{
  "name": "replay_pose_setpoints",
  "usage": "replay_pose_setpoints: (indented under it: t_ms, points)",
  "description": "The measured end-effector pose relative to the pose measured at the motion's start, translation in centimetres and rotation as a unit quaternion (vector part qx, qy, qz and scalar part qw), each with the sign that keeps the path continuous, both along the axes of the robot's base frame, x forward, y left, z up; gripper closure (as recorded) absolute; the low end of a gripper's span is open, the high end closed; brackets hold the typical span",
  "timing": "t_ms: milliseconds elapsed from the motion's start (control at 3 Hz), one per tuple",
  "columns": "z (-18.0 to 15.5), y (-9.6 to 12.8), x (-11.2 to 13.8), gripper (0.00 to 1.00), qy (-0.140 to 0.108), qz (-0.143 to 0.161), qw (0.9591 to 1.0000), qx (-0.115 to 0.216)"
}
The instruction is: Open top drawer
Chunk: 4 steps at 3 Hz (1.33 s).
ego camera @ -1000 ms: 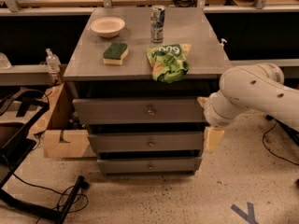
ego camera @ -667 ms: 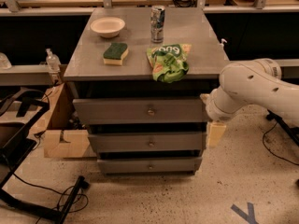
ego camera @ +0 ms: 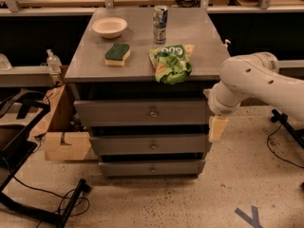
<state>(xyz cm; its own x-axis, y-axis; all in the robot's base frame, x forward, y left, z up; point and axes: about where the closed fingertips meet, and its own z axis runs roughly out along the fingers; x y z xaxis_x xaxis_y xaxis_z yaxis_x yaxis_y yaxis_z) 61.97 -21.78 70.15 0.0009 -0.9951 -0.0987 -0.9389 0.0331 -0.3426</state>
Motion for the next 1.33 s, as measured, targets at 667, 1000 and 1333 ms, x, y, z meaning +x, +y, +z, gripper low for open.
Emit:
replay_pose_setpoints:
  t_ms: [667, 1000, 1333]
  points:
    - [-1.3, -0.6, 2.8, 0.0, 0.016, -0.011, 0.9997, -0.012]
    - [-2.0, -0.6, 3.5, 0.0, 0.023, -0.014, 0.9995, -0.014]
    - [-2.8, -0.4, 4.2, 0.03, 0.031, -0.013, 0.9993, -0.015]
